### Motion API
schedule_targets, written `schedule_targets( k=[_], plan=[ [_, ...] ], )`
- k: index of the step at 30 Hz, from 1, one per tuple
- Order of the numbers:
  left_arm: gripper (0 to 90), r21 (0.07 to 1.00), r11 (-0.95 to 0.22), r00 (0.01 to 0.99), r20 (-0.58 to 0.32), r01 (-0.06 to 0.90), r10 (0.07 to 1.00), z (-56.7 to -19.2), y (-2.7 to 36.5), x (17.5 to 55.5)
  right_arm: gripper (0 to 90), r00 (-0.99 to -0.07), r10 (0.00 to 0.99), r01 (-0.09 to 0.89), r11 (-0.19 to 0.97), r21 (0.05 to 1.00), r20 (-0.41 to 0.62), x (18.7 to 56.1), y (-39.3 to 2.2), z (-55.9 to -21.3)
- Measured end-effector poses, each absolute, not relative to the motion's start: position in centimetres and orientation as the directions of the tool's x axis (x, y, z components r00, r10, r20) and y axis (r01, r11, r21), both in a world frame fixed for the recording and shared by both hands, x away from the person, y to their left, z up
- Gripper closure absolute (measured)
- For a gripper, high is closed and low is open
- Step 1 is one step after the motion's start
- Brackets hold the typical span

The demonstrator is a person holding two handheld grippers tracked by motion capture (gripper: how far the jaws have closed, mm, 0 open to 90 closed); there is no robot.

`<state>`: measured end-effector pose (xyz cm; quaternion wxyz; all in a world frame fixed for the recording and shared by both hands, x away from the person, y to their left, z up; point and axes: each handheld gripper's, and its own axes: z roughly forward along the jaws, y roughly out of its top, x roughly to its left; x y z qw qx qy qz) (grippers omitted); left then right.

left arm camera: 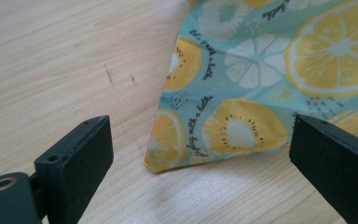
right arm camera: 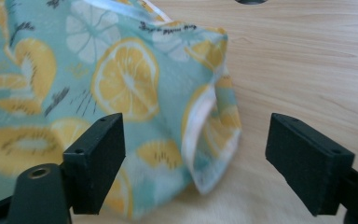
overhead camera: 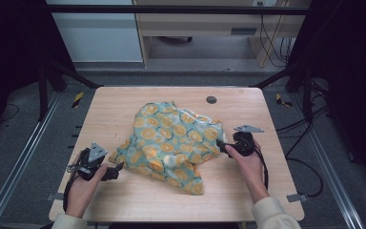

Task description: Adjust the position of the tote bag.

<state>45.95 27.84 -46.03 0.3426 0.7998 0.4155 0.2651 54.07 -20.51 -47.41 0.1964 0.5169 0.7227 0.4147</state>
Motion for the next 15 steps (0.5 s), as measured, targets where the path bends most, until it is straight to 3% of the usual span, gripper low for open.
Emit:
schedule_targets(
  k=[2, 3, 4, 5, 6, 8, 11, 15],
  plan=[
    [6.1, 0.777, -0.414, 0.517, 0.136, 0.473, 0.845, -45.8, 27.8, 45.8, 19.8, -0.403, 0.903, 0.603, 0.138, 0.786, 0.151, 55.3, -20.0, -47.9],
    [6.1, 0.788, -0.404, 0.517, 0.13, 0.464, 0.846, -45.6, 27.9, 45.8, 26.9, -0.41, 0.901, 0.604, 0.151, 0.782, 0.143, 55.6, -19.7, -48.2],
    [6.1, 0.801, -0.393, 0.519, 0.122, 0.451, 0.846, -45.3, 27.9, 45.8, 50.5, -0.443, 0.885, 0.621, 0.187, 0.761, 0.144, 56.0, -19.3, -48.5],
    [6.1, 0.81, -0.39, 0.525, 0.121, 0.438, 0.842, -45.1, 27.9, 45.9, 50.5, -0.443, 0.885, 0.621, 0.187, 0.761, 0.144, 56.0, -19.3, -48.5],
    [6.2, 0.818, -0.375, 0.524, 0.109, 0.435, 0.845, -44.5, 27.9, 46.4, 71.2, -0.462, 0.877, 0.602, 0.204, 0.772, 0.129, 55.9, -19.1, -48.4],
    [6.7, 0.822, -0.37, 0.523, 0.106, 0.433, 0.846, -44.1, 27.8, 46.7, 83.8, -0.494, 0.857, 0.596, 0.211, 0.775, 0.147, 55.8, -19.1, -48.0],
    [6.7, 0.824, -0.379, 0.533, 0.114, 0.421, 0.839, -42.7, 26.9, 48.6, 89.0, -0.52, 0.844, 0.568, 0.224, 0.792, 0.134, 55.5, -18.9, -47.4],
    [6.9, 0.812, -0.411, 0.541, 0.144, 0.414, 0.829, -41.0, 25.3, 51.6, 89.7, -0.543, 0.835, 0.492, 0.229, 0.84, 0.09, 54.5, -18.7, -45.2]
  ],
)
